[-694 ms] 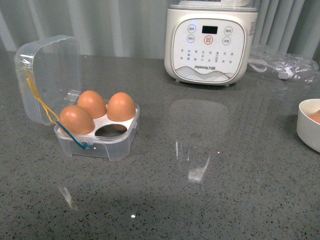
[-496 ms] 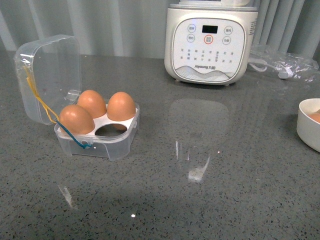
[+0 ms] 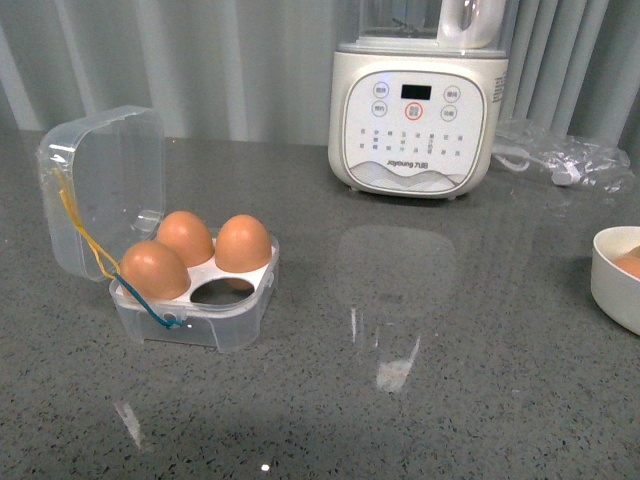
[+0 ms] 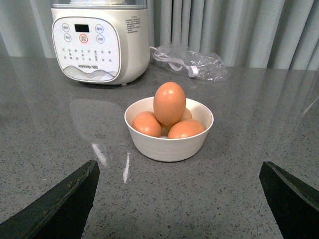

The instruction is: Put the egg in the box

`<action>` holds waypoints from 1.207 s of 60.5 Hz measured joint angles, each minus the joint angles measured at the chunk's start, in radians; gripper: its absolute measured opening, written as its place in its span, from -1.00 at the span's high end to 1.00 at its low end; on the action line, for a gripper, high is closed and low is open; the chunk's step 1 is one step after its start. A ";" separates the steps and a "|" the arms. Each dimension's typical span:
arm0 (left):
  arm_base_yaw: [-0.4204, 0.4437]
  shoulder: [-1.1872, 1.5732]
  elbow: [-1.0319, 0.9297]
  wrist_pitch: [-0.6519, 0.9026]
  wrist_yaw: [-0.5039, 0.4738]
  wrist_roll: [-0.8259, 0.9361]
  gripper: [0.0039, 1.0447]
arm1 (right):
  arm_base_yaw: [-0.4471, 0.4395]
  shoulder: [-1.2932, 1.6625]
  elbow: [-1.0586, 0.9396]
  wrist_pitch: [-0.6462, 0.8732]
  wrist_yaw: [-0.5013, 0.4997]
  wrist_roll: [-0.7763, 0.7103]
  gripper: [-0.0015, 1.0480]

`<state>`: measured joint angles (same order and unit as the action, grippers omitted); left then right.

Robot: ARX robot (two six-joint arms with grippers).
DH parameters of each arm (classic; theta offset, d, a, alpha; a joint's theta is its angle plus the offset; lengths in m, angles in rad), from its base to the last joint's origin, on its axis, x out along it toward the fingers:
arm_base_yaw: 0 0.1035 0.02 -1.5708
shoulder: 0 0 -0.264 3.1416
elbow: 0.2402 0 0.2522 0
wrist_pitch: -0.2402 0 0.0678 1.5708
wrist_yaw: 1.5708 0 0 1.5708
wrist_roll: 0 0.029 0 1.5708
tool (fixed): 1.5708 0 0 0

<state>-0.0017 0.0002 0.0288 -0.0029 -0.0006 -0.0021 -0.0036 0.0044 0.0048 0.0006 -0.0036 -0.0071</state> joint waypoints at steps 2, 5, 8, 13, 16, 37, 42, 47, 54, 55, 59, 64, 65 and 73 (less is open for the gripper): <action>0.000 0.000 0.000 0.000 0.000 0.000 -0.87 | 0.000 0.000 0.000 0.000 0.000 0.000 -0.86; 0.000 0.000 0.000 0.000 0.000 0.000 -0.87 | 0.000 0.000 0.000 0.000 0.000 0.000 -0.86; 0.000 0.000 0.000 0.000 0.000 0.000 -0.87 | 0.000 0.000 0.000 0.000 0.000 0.000 -0.86; 0.000 0.000 0.000 0.000 0.000 0.000 -0.87 | 0.000 0.000 0.000 0.000 0.000 0.000 -0.86; 0.000 0.000 0.000 0.000 0.000 0.000 -0.87 | 0.000 0.000 0.000 0.000 0.000 0.000 -0.86; 0.000 0.000 0.000 0.000 0.000 0.000 -0.87 | 0.000 0.000 0.000 0.000 0.000 0.000 -0.86; 0.000 0.000 0.000 0.000 0.000 0.000 -0.87 | 0.000 0.000 0.000 0.000 0.000 0.000 -0.86; 0.000 0.000 0.000 0.000 0.000 0.000 -0.87 | 0.000 0.000 0.000 0.000 0.000 0.000 -0.86; 0.000 0.000 0.000 0.000 0.000 0.000 -0.87 | 0.000 0.000 0.000 0.000 0.000 0.000 -0.86; 0.000 0.000 0.000 0.000 0.000 0.000 -0.87 | 0.000 0.000 0.000 0.000 0.000 0.000 -0.86; 0.000 0.000 0.000 0.000 0.000 0.000 -0.87 | 0.000 0.000 0.000 0.000 0.000 0.000 -0.86; 0.000 0.000 0.000 0.000 0.000 0.000 -0.87 | 0.000 0.000 0.000 0.000 0.000 0.000 -0.86; 0.000 0.000 0.000 0.000 0.000 0.000 -0.87 | 0.000 0.000 0.000 0.000 0.000 0.000 -0.86; 0.000 0.000 0.000 0.000 0.000 0.000 -0.87 | 0.000 0.000 0.000 0.000 0.000 0.000 -0.86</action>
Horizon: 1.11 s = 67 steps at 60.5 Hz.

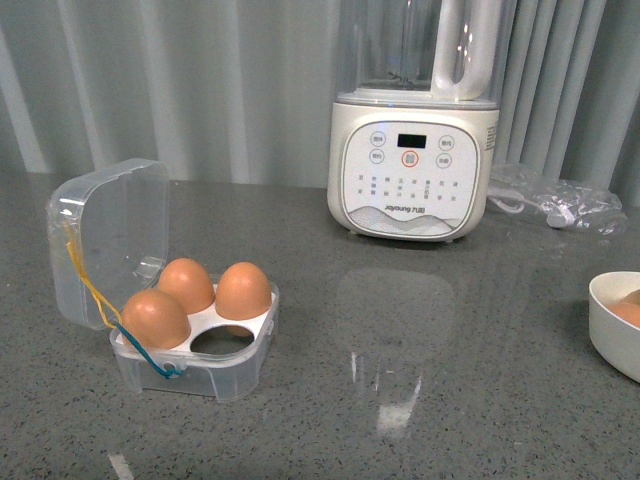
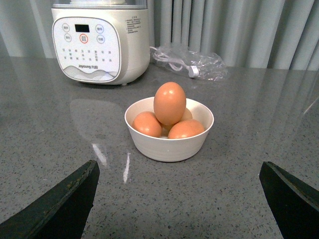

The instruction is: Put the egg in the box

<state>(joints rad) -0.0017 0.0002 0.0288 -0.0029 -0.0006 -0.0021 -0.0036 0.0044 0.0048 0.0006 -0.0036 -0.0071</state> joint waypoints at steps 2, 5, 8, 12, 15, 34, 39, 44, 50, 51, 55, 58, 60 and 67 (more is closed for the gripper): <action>0.000 0.000 0.000 0.000 0.000 0.000 -0.87 | 0.000 0.000 0.000 0.000 0.000 0.000 -0.86; 0.000 0.000 0.000 0.000 0.000 0.000 -0.87 | 0.000 0.000 0.000 0.000 0.000 0.000 -0.86; 0.000 0.000 0.000 0.000 0.000 0.000 -0.87 | 0.000 0.000 0.000 0.000 0.000 0.000 -0.86; 0.000 0.000 0.000 0.000 0.000 0.000 -0.87 | 0.023 0.005 0.000 0.008 0.077 0.004 -0.86; 0.000 0.000 0.000 0.000 0.000 0.000 -0.87 | 0.047 0.026 0.001 0.034 0.177 0.005 -0.86; 0.000 0.000 0.000 0.000 0.000 0.000 -0.87 | -0.040 0.428 0.159 0.420 0.120 -0.034 -0.86; 0.000 0.000 0.000 0.000 0.000 0.000 -0.87 | -0.069 0.602 0.245 0.500 0.090 -0.051 -0.86; 0.000 0.000 0.000 0.000 0.000 0.000 -0.87 | -0.084 0.756 0.327 0.520 0.070 -0.053 -0.86; 0.000 0.000 0.000 0.000 0.000 0.000 -0.87 | -0.087 0.946 0.433 0.491 0.031 -0.024 -0.86; 0.000 0.000 0.000 0.000 0.000 0.000 -0.87 | -0.087 0.978 0.451 0.481 0.026 -0.017 -0.86; 0.000 0.000 0.000 0.000 0.000 0.000 -0.87 | -0.085 1.077 0.509 0.460 0.012 0.016 -0.86; 0.000 0.000 0.000 0.000 0.000 0.000 -0.87 | -0.080 1.155 0.555 0.444 0.010 0.042 -0.86; 0.000 0.000 0.000 0.000 0.000 0.000 -0.87 | -0.077 1.199 0.576 0.438 0.005 0.056 -0.86; 0.000 0.000 0.000 0.000 0.000 0.000 -0.87 | -0.069 1.279 0.605 0.415 -0.028 0.092 -0.86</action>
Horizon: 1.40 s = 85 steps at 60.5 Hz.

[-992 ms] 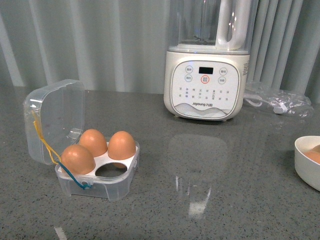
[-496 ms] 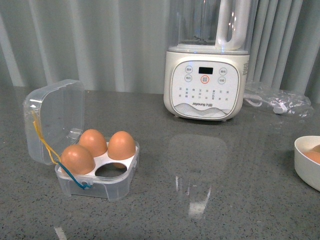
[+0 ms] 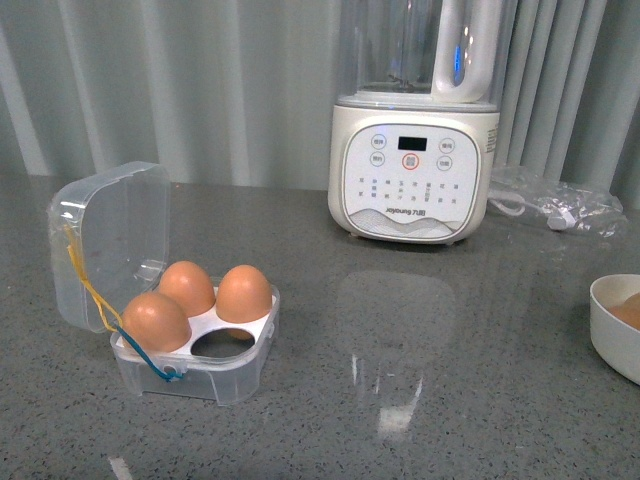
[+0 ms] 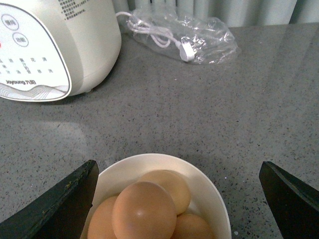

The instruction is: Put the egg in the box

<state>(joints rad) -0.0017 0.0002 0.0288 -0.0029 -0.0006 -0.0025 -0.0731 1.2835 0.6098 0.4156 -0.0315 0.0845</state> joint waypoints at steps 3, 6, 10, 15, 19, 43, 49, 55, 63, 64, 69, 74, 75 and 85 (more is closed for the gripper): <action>0.000 0.000 0.000 0.000 0.000 0.000 -0.87 | 0.001 0.020 0.006 0.001 -0.013 0.006 -0.86; 0.000 0.000 0.000 0.000 0.000 0.000 -0.87 | 0.002 0.037 0.010 0.008 -0.018 0.005 -0.86; 0.000 0.000 0.000 0.000 0.000 0.000 -0.87 | 0.002 0.056 0.018 0.013 -0.030 0.004 -0.86; 0.000 0.000 0.000 0.000 0.000 0.000 -0.87 | 0.002 0.075 0.030 0.014 -0.040 -0.003 -0.86; 0.000 0.000 0.000 0.000 0.000 0.000 -0.87 | 0.005 0.082 0.037 0.013 -0.045 -0.011 -0.86; 0.000 0.000 0.000 0.000 0.000 0.000 -0.87 | 0.018 0.135 0.042 0.008 -0.076 -0.080 -0.86; 0.000 0.000 0.000 0.000 0.000 0.000 -0.87 | 0.015 0.143 0.039 0.019 -0.084 -0.089 -0.86; 0.000 0.000 0.000 0.000 0.000 0.000 -0.87 | 0.015 0.144 0.039 0.019 -0.085 -0.089 -0.86; 0.000 0.000 0.000 0.000 0.000 0.000 -0.87 | 0.015 0.148 0.032 0.027 -0.095 -0.093 -0.86; 0.000 0.000 0.000 0.000 0.000 0.000 -0.87 | 0.015 0.149 0.031 0.029 -0.095 -0.093 -0.86; 0.000 0.000 0.000 0.000 0.000 0.000 -0.87 | 0.015 0.153 0.026 0.031 -0.098 -0.096 -0.81; 0.000 0.000 0.000 0.000 0.000 0.000 -0.87 | 0.014 0.157 0.023 0.033 -0.102 -0.097 -0.54; 0.000 0.000 0.000 0.000 0.000 0.000 -0.87 | 0.014 0.158 0.023 0.033 -0.102 -0.097 -0.51; 0.000 0.000 0.000 0.000 0.000 0.000 -0.87 | 0.014 0.159 0.023 0.034 -0.102 -0.101 -0.04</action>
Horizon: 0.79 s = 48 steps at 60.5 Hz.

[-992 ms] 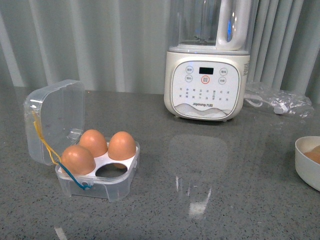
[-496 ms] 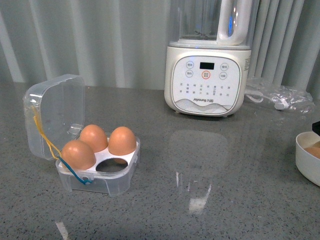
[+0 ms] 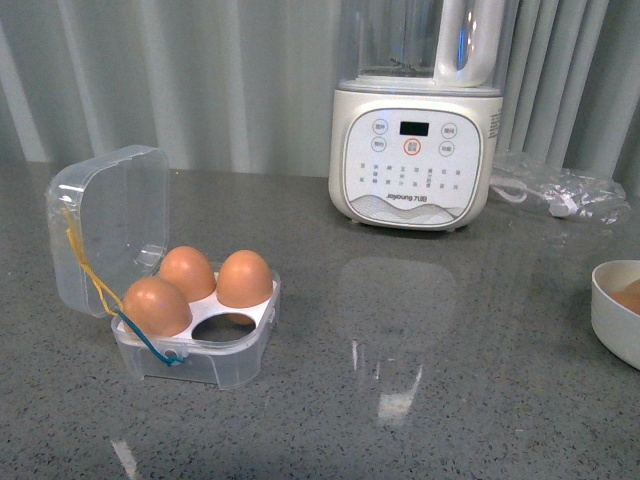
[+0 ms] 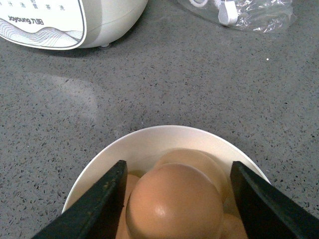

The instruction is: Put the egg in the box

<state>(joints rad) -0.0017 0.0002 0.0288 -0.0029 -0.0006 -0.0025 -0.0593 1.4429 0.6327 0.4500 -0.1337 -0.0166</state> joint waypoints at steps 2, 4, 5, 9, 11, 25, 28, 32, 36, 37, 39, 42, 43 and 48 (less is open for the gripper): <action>0.000 0.000 0.000 0.000 0.000 0.000 -0.87 | 0.000 0.000 0.000 0.000 -0.002 0.000 0.07; 0.000 0.000 0.000 0.000 0.000 0.000 -0.87 | 0.000 -0.001 0.000 0.000 -0.003 -0.003 0.15; 0.000 0.000 0.000 0.000 0.000 0.000 -0.87 | 0.000 -0.001 0.000 0.000 -0.004 -0.004 0.17; 0.000 0.000 0.000 0.000 0.000 0.000 -0.87 | 0.000 -0.003 0.000 0.000 -0.004 -0.006 0.19; 0.000 0.000 0.000 0.000 0.000 0.000 -0.87 | 0.000 -0.004 0.000 0.000 -0.004 -0.007 0.19; 0.000 0.000 0.000 0.000 0.000 0.000 -0.87 | 0.013 -0.062 0.000 -0.020 0.002 -0.015 0.19; 0.000 0.000 0.000 0.000 0.000 0.000 -0.87 | 0.021 -0.085 0.001 -0.027 0.004 -0.019 0.19; 0.000 0.000 0.000 0.000 0.000 0.000 -0.87 | 0.039 -0.117 0.011 -0.047 0.003 -0.025 0.19; 0.000 0.000 0.000 0.000 0.000 0.000 -0.87 | 0.071 -0.137 0.047 -0.066 0.004 -0.034 0.19; 0.000 0.000 0.000 0.000 0.000 0.000 -0.87 | 0.081 -0.137 0.062 -0.071 0.003 -0.035 0.19; 0.000 0.000 0.000 0.000 0.000 0.000 -0.87 | 0.095 -0.136 0.080 -0.075 0.001 -0.037 0.19; 0.000 0.000 0.000 0.000 0.000 0.000 -0.87 | 0.137 -0.124 0.131 -0.085 -0.013 -0.039 0.19; 0.000 0.000 0.000 0.000 0.000 0.000 -0.87 | 0.148 -0.120 0.142 -0.086 -0.020 -0.039 0.19; 0.000 0.000 0.000 0.000 0.000 0.000 -0.87 | 0.208 -0.085 0.201 -0.101 -0.061 -0.039 0.19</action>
<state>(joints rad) -0.0017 0.0002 0.0288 -0.0029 -0.0006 -0.0025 0.1486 1.3582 0.8337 0.3485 -0.1947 -0.0555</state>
